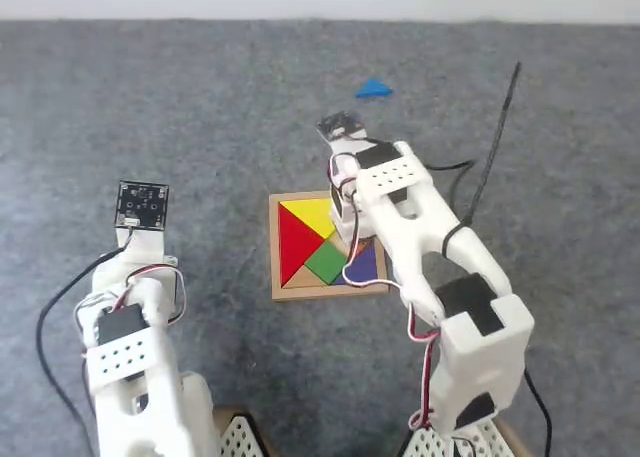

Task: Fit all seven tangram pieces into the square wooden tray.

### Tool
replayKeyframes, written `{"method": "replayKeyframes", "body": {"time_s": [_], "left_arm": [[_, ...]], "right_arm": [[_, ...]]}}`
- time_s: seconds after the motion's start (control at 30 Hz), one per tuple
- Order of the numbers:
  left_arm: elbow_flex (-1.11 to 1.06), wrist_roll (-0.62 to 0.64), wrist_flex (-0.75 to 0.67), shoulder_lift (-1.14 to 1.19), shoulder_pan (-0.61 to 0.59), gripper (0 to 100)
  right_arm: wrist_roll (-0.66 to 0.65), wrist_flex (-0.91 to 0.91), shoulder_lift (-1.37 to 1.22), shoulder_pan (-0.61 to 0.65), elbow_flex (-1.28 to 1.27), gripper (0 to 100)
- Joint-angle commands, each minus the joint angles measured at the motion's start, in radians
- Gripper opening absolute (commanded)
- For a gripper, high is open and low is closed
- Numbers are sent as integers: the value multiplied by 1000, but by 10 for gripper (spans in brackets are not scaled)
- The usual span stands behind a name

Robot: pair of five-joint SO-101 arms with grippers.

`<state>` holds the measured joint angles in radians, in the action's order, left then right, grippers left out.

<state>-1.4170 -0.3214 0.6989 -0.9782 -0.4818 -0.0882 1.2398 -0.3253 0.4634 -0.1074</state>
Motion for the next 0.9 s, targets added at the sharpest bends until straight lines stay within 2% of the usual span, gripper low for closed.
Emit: {"method": "replayKeyframes", "body": {"time_s": [0.0,0.13,0.2,0.27,0.37,0.47,0.53,0.6,0.87], "left_arm": [[7,-12,-18,-14,3,13],[7,-12,-18,-14,3,13],[7,-12,-18,-14,5,13],[7,-12,-18,-14,5,13],[7,-12,-18,-14,3,13],[7,-12,-18,-14,3,13],[7,-12,-18,-14,5,13],[7,-12,-18,-14,5,13],[7,-12,-18,-14,5,13]], "right_arm": [[-109,47,31,-35,40,6],[-133,64,105,-162,181,6],[-69,31,99,-202,287,24],[25,-22,50,-211,388,93],[127,-166,-84,-213,540,146],[124,-358,-274,-214,707,70],[68,-467,-418,-209,836,10],[41,-526,-572,-189,979,11],[38,-348,-972,-143,1559,8]]}}
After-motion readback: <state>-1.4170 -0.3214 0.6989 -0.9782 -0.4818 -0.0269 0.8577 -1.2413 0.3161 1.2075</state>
